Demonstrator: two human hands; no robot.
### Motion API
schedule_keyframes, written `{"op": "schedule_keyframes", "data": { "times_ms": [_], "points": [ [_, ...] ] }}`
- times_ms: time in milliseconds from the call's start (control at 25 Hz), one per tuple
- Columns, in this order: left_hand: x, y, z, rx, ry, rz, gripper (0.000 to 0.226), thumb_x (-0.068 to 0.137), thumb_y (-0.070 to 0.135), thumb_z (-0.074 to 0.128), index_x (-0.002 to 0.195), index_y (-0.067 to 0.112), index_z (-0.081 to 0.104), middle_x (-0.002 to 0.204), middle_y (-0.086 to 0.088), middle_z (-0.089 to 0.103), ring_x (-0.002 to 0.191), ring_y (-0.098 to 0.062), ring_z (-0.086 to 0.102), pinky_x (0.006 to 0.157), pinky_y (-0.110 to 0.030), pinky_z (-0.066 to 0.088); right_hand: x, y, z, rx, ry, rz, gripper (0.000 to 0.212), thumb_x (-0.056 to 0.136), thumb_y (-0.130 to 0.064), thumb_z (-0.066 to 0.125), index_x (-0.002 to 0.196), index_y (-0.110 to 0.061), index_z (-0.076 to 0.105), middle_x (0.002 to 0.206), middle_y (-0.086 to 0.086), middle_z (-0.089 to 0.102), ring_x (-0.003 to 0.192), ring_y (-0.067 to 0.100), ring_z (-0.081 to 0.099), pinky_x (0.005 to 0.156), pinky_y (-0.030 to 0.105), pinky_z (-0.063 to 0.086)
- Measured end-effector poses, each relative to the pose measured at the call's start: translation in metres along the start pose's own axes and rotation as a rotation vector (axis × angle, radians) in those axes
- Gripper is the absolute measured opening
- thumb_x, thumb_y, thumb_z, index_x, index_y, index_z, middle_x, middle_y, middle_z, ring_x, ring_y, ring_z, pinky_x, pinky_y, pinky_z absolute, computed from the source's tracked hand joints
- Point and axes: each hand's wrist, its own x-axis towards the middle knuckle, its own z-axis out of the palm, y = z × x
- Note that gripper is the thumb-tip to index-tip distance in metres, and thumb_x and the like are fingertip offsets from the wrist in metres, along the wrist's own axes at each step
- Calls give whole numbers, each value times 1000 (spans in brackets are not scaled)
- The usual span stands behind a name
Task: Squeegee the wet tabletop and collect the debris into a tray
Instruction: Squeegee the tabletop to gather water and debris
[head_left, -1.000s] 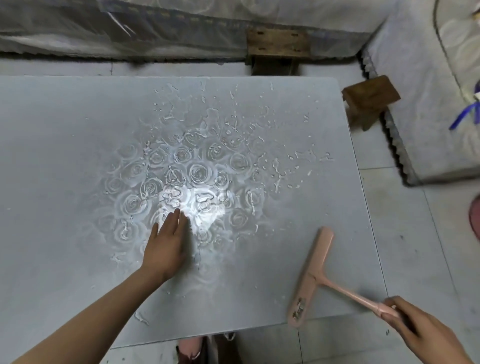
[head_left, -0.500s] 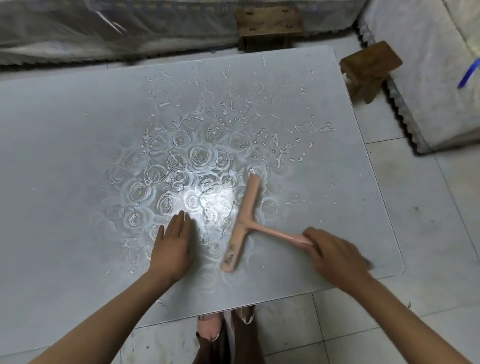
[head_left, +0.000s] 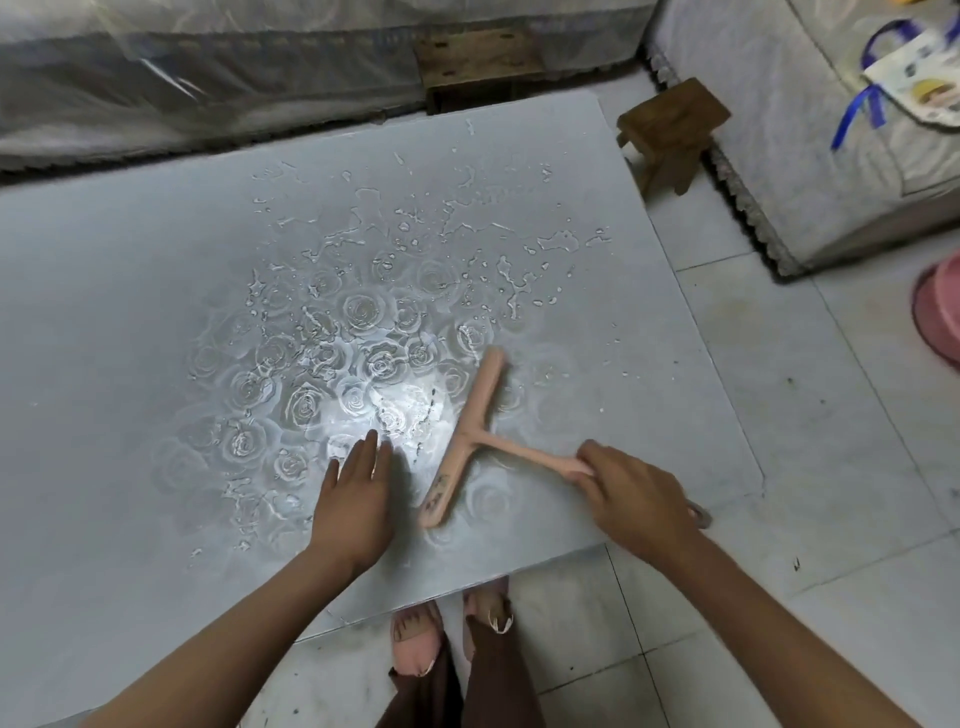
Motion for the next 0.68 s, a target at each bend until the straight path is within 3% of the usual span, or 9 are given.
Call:
{"op": "schedule_keyframes", "data": {
  "times_ms": [240,320,400,480,560,640,680],
  "points": [
    [9,63,3,45,-79,84,71,93,9,36,153,10,-1,161,-8,-5,149,-22,3,120,-39,9,-114,179,-58,-35,39,373,24,92,-54,42,81,-32,42,66,-17,53,63,14,56,53,30,42],
    [18,80,6,43,-87,75,68,94,10,35,152,10,2,161,-9,-3,148,-23,3,120,-40,10,-112,210,-55,-122,28,322,24,92,-50,44,78,-32,39,64,-14,52,59,12,56,50,29,43],
    [28,96,10,61,-96,29,64,94,10,37,151,10,9,161,-10,0,148,-24,5,119,-40,13,-90,226,-57,-246,-9,210,28,89,-41,57,73,-31,36,57,-12,45,45,12,45,39,24,30],
    [35,115,18,78,-105,-44,59,91,9,41,147,7,20,158,-13,8,146,-28,13,117,-40,20,-69,241,-66,-292,9,37,30,81,-33,71,72,-27,43,55,-12,40,39,13,36,38,21,16],
    [39,130,24,106,-97,-118,52,88,9,43,138,5,31,152,-18,18,139,-33,22,110,-39,31,-49,241,-62,-249,-19,-23,15,88,-36,64,84,-26,54,67,-10,50,52,17,53,45,27,26],
    [42,146,28,110,-116,-195,51,87,9,43,136,3,32,150,-19,19,137,-35,23,104,-38,36,-29,222,-41,-168,-68,-24,19,96,-40,48,104,-24,56,88,-7,60,80,19,62,59,32,37],
    [44,151,28,107,-117,-220,51,87,8,43,136,3,31,150,-19,17,137,-35,23,103,-39,37,-22,206,-30,-127,-47,-79,20,95,-37,50,105,-22,57,89,-5,61,79,22,63,59,32,40]
  ]
}}
